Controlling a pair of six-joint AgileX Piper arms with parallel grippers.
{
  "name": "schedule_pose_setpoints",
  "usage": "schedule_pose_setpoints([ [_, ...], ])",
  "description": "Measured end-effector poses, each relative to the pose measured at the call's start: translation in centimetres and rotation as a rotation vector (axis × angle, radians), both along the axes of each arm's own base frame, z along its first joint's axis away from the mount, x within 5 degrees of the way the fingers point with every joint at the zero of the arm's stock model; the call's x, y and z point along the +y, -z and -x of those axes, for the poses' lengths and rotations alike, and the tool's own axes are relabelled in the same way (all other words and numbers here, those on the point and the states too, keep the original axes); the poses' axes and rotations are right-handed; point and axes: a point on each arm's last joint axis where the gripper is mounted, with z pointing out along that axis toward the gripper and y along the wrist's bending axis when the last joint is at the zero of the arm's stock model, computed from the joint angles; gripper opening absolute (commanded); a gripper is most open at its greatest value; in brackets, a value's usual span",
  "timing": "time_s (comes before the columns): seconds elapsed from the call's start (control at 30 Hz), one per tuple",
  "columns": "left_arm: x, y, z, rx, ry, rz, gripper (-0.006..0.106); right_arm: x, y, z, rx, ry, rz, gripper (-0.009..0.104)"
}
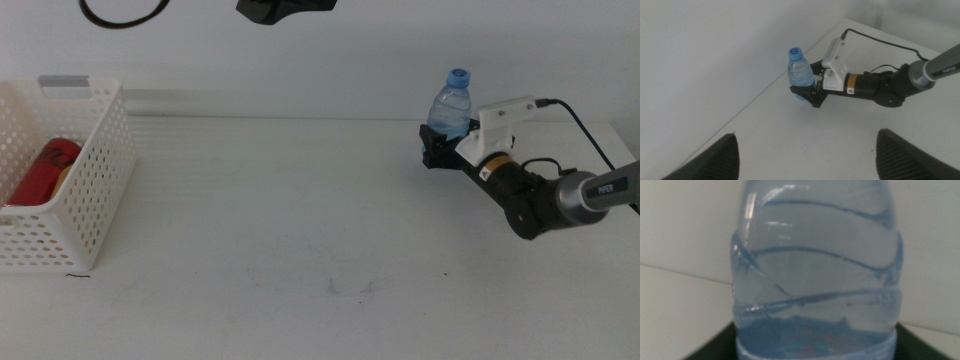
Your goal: Use arms to grab the bottles and put them into the dustbin to the left of the table.
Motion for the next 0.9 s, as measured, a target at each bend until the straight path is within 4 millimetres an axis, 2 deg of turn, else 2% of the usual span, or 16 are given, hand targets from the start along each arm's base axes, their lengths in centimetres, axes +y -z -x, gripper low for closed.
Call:
schedule_pose_setpoints([
  [0.1,0.0,0.0,0.0,0.000,0.000,0.000,0.094,0.5,-0.1,-0.5,0.028,0.003,0.011,-0.002],
  [0.23,0.0,0.0,0.0,0.000,0.000,0.000,0.094,2.5,-0.9,0.0,0.090,-0.012,-0.004,-0.002],
  [0.33,0.0,0.0,0.0,0.000,0.000,0.000,0.094,5.8,-1.8,1.0,0.143,-0.068,0.008,-0.002],
  [0.5,0.0,0.0,0.0,0.000,0.000,0.000,0.094,12.9,-2.1,4.1,0.153,-0.237,0.044,-0.002],
  [0.63,0.0,0.0,0.0,0.000,0.000,0.000,0.094,16.0,-2.2,5.7,0.147,-0.315,0.054,-0.002],
  [0.7,0.0,0.0,0.0,0.000,0.000,0.000,0.094,16.8,-2.2,6.1,0.148,-0.332,0.057,0.003],
  [0.77,0.0,0.0,0.0,0.000,0.000,0.000,0.094,17.0,-2.2,6.3,0.152,-0.337,0.059,0.016],
  [0.83,0.0,0.0,0.0,0.000,0.000,0.000,0.094,17.0,-2.2,6.3,0.156,-0.334,0.058,0.039],
  [0.9,0.0,0.0,0.0,0.000,0.000,0.000,0.094,17.0,-2.2,6.3,0.171,-0.330,0.063,0.072],
])
